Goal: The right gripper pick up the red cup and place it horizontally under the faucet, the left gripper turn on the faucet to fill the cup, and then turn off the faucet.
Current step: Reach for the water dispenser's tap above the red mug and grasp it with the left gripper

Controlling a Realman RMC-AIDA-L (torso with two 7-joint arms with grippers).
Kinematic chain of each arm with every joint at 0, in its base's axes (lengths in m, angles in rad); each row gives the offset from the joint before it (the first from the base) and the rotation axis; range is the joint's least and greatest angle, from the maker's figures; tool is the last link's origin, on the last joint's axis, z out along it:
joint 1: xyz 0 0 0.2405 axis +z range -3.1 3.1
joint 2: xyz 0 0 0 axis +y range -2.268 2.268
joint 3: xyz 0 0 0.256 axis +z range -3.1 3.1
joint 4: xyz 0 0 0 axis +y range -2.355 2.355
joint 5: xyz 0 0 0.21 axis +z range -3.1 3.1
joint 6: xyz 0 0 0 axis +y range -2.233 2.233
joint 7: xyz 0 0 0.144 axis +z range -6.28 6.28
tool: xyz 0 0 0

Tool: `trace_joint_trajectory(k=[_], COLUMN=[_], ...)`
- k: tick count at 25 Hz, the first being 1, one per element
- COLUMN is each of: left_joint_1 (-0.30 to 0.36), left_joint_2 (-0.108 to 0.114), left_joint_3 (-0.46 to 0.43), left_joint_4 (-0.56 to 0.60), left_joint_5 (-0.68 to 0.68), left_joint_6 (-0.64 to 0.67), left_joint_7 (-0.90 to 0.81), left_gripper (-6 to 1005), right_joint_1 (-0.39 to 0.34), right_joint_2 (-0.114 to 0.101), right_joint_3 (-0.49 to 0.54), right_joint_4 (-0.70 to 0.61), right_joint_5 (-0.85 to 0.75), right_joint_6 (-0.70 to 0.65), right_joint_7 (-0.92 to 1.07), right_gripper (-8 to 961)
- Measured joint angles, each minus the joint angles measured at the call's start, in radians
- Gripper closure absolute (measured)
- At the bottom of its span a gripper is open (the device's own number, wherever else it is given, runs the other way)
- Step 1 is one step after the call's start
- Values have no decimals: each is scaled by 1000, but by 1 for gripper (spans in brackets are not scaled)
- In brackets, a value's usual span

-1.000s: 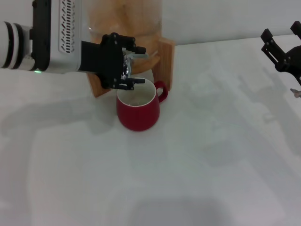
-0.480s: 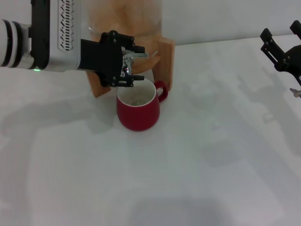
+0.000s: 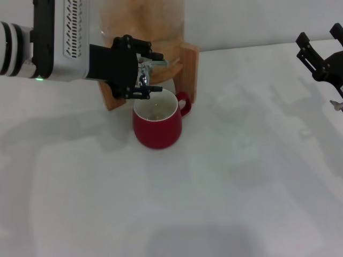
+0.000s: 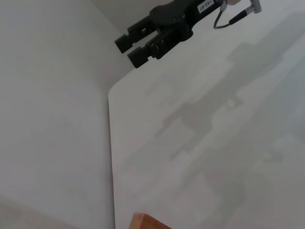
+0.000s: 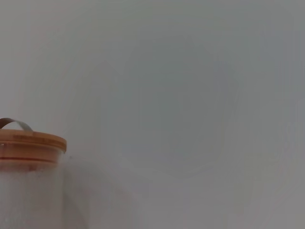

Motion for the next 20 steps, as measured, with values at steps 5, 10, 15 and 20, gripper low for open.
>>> trace_joint_trajectory(k=[5,10,15,20], left_joint_1=[0,0,0,2], left_joint_2=[0,-1,-5,-6], left_joint_3=[1,0,1,2], left_joint_4=[1,3,6,25], left_joint_5=[1,3,9,10], left_joint_6=[1,1,1,24], left_joint_7=[0,2,4,-3], left_gripper=[398,398,398,398], right_joint_1=[0,0,0,0], right_joint_2=[0,0,0,0], right_joint_3=[0,0,1,2], right_joint_4=[0,0,0,0], right_joint_5=[0,0,0,0], right_joint_6=[1,2,2,2], right_joint_7=[0,0,0,0], right_gripper=[136,136,136,136])
